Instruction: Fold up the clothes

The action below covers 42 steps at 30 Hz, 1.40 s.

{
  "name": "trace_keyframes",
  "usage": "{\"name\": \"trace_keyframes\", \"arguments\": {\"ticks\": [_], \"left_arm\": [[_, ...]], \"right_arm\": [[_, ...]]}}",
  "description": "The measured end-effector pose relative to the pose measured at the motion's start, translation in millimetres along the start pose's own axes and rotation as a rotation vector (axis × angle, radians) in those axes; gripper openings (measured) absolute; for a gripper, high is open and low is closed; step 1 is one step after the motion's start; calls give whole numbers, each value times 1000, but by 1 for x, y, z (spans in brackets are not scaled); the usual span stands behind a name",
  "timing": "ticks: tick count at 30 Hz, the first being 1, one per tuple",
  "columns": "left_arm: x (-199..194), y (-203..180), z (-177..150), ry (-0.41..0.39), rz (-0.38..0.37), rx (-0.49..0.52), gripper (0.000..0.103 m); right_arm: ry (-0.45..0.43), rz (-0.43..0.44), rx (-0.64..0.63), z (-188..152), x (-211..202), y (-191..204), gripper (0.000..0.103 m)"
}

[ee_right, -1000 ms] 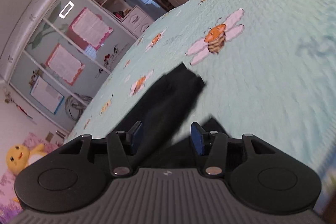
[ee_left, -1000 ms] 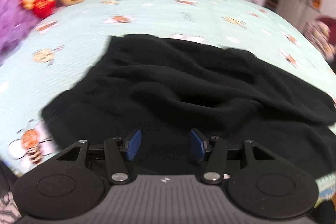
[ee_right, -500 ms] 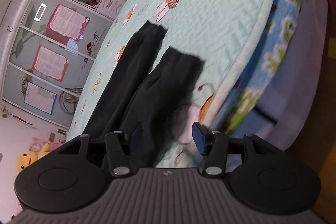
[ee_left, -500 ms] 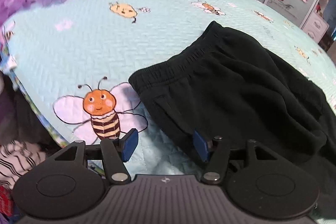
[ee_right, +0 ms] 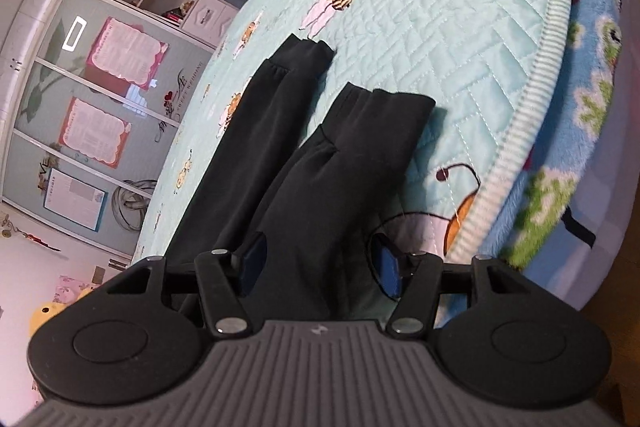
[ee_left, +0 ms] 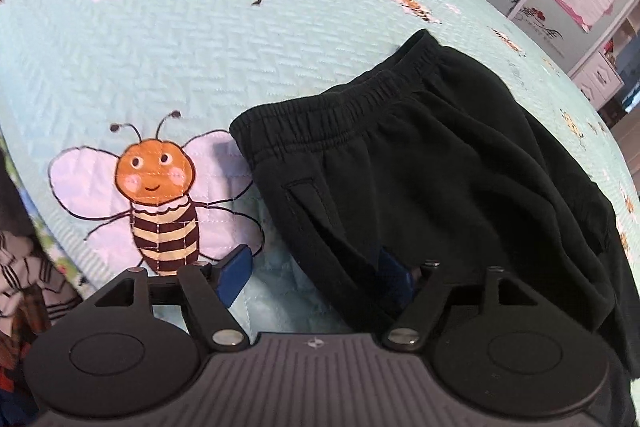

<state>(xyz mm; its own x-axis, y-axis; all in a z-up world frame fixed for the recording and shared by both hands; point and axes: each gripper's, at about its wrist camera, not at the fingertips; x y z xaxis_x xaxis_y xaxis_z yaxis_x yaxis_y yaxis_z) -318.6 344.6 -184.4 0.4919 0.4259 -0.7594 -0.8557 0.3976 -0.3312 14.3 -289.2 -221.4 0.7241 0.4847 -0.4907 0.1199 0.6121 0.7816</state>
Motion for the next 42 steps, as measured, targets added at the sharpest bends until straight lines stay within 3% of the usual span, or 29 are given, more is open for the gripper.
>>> {"name": "trace_keyframes", "arguments": {"ticks": [2, 4, 5, 6, 7, 8, 10, 14, 17, 20, 23, 25, 27, 30, 36, 38, 41, 42], "left_arm": [[4, -1, 2, -10, -2, -5, 77], [7, -5, 3, -19, -2, 3, 74], [8, -9, 4, -21, -2, 21, 69], [9, -12, 4, -23, -2, 39, 48], [9, -15, 4, -25, -5, 51, 15], [7, -17, 4, -28, -11, 53, 13], [-7, -18, 4, -60, -33, 48, 9], [-60, -10, 5, -131, -118, 17, 9], [-73, -8, -1, -119, -133, 41, 12], [-48, -4, -11, -36, -99, 55, 14], [-31, -2, -16, 9, -58, 52, 18], [-32, -2, -16, 2, -65, 52, 32], [-33, -2, -15, -5, -71, 53, 36], [-36, -2, -14, -15, -80, 55, 33], [-33, -1, -21, -7, -82, 61, 32], [-29, 1, -27, 10, -79, 61, 32], [-28, 2, -28, 15, -79, 73, 32], [-28, 2, -28, 15, -79, 77, 34]], "right_arm": [[-3, -2, 0, 2, 1, -1, 49], [-4, -6, -4, 4, 2, -2, 39], [-2, -9, -7, 4, 3, -2, 29], [2, -9, -11, 4, 5, -1, 15], [4, -8, -14, 4, 5, 0, 9], [7, -6, -18, 3, 6, 1, 2], [-11, -5, -45, 4, 1, 8, 1], [-114, 41, -103, 25, -35, 26, 0], [-173, 66, -156, 42, -59, 34, 0], [-139, 57, -196, 45, -52, 29, 3], [-50, -45, -164, 39, -21, 9, 12], [-26, -69, -112, 33, -14, -3, 12], [-48, -51, -128, 32, -18, 1, 10], [-106, -18, -233, 43, -26, 26, 1], [-300, 182, -449, 63, -52, 78, 1], [-272, 154, -465, 63, -41, 69, 4], [-122, -96, -374, 62, -3, 20, 10], [-85, -186, -317, 59, 6, -2, 8]]}}
Point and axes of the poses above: each gripper's, at about its wrist camera, not at the fingertips, and x roughly the way its jaws point, y to its left, z to its top, and after that the axes turned 3 degrees about -y, right-handed
